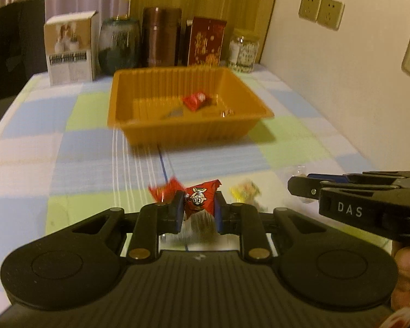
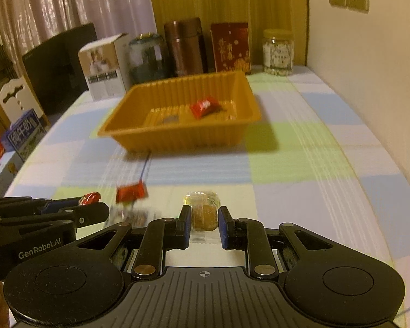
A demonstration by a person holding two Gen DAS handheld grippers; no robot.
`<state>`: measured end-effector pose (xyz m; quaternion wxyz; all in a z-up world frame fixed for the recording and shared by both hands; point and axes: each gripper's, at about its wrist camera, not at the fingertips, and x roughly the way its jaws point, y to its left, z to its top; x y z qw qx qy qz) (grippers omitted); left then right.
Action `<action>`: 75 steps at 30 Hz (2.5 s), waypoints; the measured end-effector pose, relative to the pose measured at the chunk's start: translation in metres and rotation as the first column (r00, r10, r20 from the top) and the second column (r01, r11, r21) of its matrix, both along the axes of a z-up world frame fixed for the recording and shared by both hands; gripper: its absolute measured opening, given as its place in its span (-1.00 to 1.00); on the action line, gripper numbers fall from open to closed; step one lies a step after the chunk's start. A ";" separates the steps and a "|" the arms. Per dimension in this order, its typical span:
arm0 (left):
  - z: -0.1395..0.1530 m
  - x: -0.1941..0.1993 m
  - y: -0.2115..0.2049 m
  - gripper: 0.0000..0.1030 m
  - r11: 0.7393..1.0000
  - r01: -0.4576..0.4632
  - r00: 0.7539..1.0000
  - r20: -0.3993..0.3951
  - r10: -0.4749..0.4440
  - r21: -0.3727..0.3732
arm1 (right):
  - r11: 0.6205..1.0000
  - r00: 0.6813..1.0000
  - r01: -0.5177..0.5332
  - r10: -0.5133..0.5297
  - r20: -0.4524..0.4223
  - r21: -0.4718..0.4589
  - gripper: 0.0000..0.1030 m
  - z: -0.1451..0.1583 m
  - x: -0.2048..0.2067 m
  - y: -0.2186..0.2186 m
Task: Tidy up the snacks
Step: 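Carry both candies over the tray and open the left tool to drop the red candy, then open the right tool to drop the brown square candy into the tray, then withdraw both tools from the tray back toward the remaining snacks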
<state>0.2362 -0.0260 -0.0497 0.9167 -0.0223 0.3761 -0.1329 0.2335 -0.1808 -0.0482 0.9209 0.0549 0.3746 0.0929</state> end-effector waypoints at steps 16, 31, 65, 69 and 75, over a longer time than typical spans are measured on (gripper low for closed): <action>0.039 0.092 0.010 -0.62 1.000 0.009 0.996 0.086 -0.011 0.016 | 0.999 0.997 -0.019 0.016 0.073 0.032 -0.59 0.048 0.095 -0.007; 0.025 0.168 0.013 -0.62 1.000 0.016 0.999 0.049 -0.017 0.025 | 0.995 1.000 -0.006 0.005 0.012 0.096 -0.59 0.040 0.178 -0.004; 0.009 0.178 0.026 -0.39 1.000 -0.005 1.000 0.016 0.004 0.030 | 0.994 1.000 0.007 -0.006 -0.014 0.107 -0.58 0.025 0.208 0.000; 0.008 0.176 0.030 -0.38 0.999 -0.012 1.000 0.019 0.011 0.037 | 0.996 1.000 -0.012 0.013 -0.011 0.089 -0.32 0.024 0.212 0.006; 0.005 0.167 0.036 -0.37 0.999 -0.025 1.000 0.008 0.024 0.031 | 0.997 1.000 -0.001 0.002 -0.003 0.081 0.07 0.024 0.204 0.002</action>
